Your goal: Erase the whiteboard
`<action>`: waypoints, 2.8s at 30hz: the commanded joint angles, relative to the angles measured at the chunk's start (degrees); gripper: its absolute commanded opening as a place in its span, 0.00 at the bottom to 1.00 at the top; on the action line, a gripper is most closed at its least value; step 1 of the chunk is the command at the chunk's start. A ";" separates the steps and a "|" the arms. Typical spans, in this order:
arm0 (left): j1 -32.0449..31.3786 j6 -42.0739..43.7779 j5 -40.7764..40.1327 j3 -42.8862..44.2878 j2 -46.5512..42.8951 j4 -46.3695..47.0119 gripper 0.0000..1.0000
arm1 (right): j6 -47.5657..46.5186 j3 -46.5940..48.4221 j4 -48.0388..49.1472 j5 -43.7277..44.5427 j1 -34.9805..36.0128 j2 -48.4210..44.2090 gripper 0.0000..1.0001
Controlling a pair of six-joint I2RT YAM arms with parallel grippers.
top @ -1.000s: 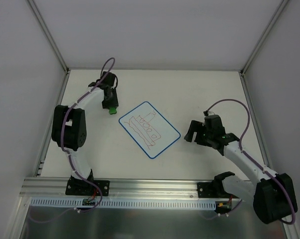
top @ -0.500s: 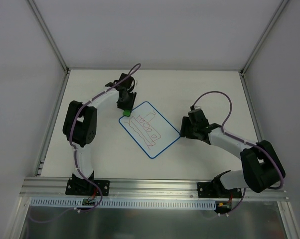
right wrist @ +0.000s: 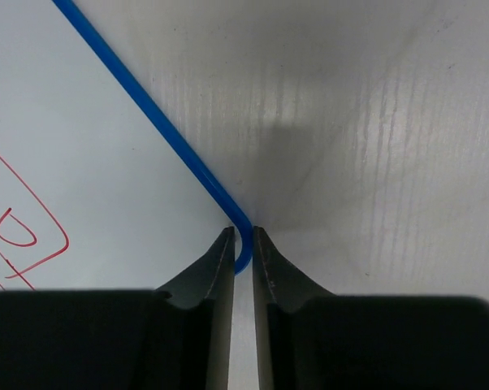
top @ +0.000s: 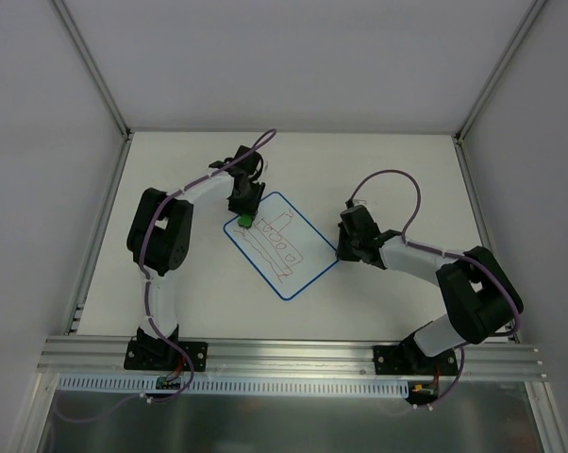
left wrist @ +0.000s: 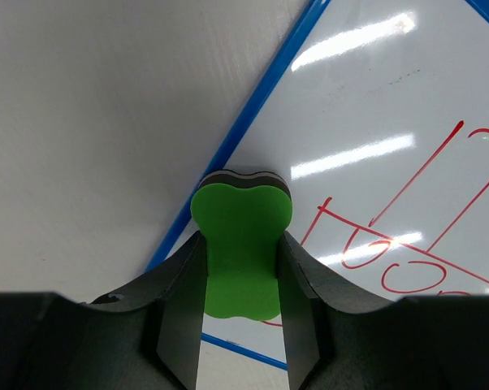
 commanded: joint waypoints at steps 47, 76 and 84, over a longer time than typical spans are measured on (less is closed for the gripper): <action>-5.00 -5.64 -0.71 -4.30 0.34 0.47 0.00 | 1.10 -2.06 -0.16 -0.06 0.91 3.79 0.00; -1.22 -14.87 -6.16 -3.16 6.23 -5.86 0.00 | 1.10 -2.85 -0.33 0.90 0.91 2.56 0.00; -10.37 -12.94 -6.78 5.45 11.68 -11.21 0.00 | 1.37 -2.85 -0.42 0.55 0.82 2.56 0.00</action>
